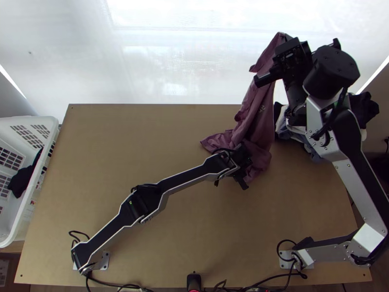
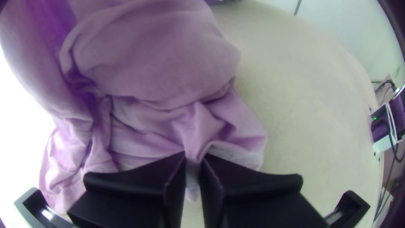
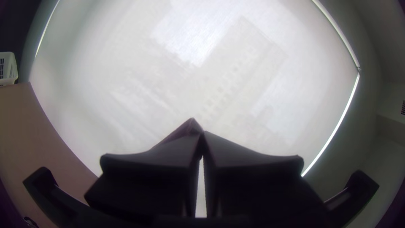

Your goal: Fold the t-shirt

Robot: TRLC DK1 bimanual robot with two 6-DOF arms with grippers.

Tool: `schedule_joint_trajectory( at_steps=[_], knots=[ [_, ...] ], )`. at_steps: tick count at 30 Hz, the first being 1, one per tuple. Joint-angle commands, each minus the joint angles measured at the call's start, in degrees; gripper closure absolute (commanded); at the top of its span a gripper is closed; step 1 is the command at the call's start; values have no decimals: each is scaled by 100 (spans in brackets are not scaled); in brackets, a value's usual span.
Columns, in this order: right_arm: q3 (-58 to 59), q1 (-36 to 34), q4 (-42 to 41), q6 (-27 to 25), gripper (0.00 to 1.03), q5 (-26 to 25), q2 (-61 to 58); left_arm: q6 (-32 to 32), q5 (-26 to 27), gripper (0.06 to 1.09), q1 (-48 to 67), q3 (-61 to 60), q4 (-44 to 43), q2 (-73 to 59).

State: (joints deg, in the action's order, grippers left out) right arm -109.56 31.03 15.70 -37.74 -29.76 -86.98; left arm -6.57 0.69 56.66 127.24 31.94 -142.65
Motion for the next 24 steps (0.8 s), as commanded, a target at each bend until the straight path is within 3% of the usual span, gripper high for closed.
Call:
schedule_joint_trajectory(
  at_steps=[1, 16, 24],
  knots=[
    [66, -70, -15, 29, 100, -4, 50, -187, 186, 105, -50, 99, 172, 150],
    [163, -281, -6, -14, 100, -4, 287, 33, 256, 105, -1043, -156, 717, 1679],
    [198, -536, -6, 21, 100, -4, 401, 244, 599, 105, -2212, -859, 1007, 3410]
  ],
)
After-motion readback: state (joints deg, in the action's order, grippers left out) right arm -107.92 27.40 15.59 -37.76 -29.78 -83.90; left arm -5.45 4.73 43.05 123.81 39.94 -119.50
